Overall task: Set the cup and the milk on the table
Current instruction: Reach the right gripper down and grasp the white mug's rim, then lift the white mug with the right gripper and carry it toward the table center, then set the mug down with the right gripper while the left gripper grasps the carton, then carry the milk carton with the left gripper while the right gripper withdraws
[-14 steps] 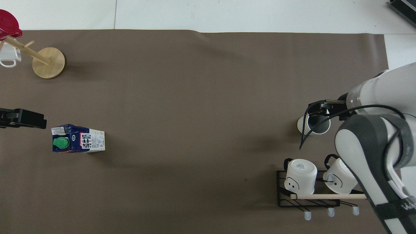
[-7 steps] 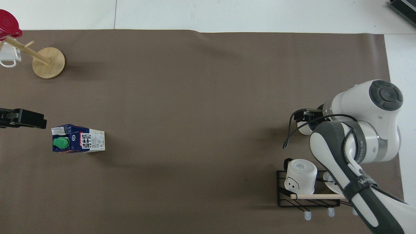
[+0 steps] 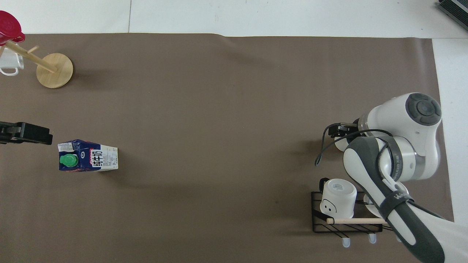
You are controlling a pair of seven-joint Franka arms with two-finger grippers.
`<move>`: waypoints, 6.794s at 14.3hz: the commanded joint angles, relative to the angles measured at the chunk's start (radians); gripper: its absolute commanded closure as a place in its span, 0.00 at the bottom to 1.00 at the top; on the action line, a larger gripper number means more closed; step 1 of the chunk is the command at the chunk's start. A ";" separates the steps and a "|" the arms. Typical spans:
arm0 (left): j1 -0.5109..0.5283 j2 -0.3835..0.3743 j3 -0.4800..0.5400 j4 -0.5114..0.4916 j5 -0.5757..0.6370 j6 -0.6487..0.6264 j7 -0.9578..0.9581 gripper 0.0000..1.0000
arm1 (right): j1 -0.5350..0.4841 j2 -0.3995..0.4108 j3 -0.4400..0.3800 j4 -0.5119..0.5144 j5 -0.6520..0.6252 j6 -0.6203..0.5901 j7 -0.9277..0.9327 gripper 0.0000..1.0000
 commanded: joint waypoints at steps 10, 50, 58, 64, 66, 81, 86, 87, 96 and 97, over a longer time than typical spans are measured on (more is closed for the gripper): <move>0.010 0.002 -0.004 0.021 -0.003 -0.021 0.006 0.00 | -0.010 0.034 0.007 0.085 0.021 0.017 0.025 1.00; -0.001 -0.002 -0.004 0.017 -0.006 -0.018 0.009 0.00 | 0.529 0.301 0.011 0.472 -0.044 -0.070 0.870 1.00; 0.010 -0.067 -0.002 -0.198 -0.006 0.170 0.017 0.00 | 0.526 0.300 0.013 0.440 -0.002 -0.016 0.870 1.00; 0.016 -0.097 -0.004 -0.397 -0.006 0.367 0.018 0.00 | 0.530 0.298 0.013 0.446 -0.019 -0.021 0.871 0.00; 0.015 -0.110 -0.004 -0.449 -0.004 0.414 0.018 0.00 | 0.532 0.294 0.013 0.453 -0.024 -0.016 0.867 0.00; 0.001 -0.150 -0.004 -0.621 -0.004 0.573 0.018 0.55 | 0.314 0.019 0.002 0.457 -0.024 -0.257 0.442 0.00; -0.001 -0.140 -0.011 -0.579 -0.004 0.539 -0.012 0.63 | 0.191 -0.078 0.004 0.457 -0.006 -0.378 0.240 0.00; -0.007 -0.134 -0.017 -0.550 -0.004 0.515 -0.052 0.64 | 0.170 -0.091 0.004 0.455 -0.004 -0.404 0.212 0.00; -0.312 -0.085 -0.024 -0.393 -0.004 0.419 -0.463 0.64 | -0.057 -0.184 0.001 0.458 0.015 -0.608 -0.053 0.00; -0.329 -0.064 -0.024 -0.367 -0.010 0.421 -0.479 0.64 | -0.068 -0.191 0.001 0.460 0.015 -0.612 -0.058 0.00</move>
